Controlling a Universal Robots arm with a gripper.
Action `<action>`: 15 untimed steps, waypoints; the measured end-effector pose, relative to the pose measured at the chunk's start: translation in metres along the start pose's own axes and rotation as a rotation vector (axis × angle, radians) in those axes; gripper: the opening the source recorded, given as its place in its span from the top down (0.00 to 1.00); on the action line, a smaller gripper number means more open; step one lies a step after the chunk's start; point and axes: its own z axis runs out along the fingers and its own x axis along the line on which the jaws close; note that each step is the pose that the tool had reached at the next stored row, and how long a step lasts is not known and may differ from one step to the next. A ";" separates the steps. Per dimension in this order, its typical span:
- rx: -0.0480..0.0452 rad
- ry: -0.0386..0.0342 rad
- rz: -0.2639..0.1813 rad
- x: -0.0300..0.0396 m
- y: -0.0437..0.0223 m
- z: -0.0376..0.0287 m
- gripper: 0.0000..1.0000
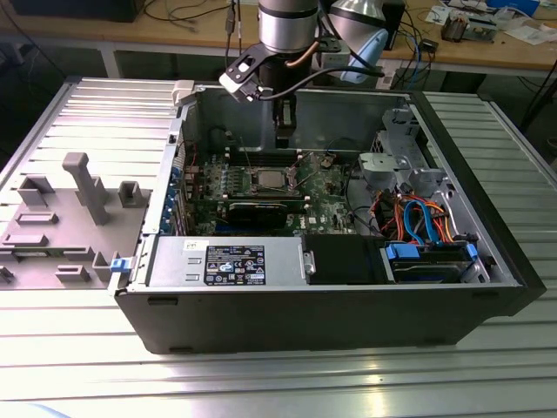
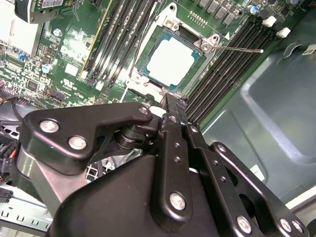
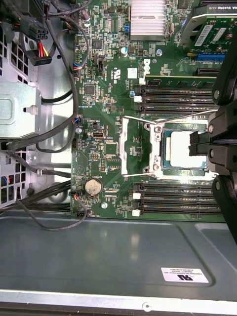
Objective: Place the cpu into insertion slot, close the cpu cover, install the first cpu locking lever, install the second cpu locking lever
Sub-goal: 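Close the cpu cover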
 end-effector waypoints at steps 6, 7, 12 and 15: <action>0.0001 0.0000 0.000 0.0000 0.0012 0.0000 0.89; 0.0001 0.0000 0.000 0.0000 0.0013 0.0000 0.89; 0.0001 0.0000 0.000 0.0000 0.0031 0.0001 0.89; 0.0001 0.0000 0.000 -0.0001 0.0043 0.0002 0.89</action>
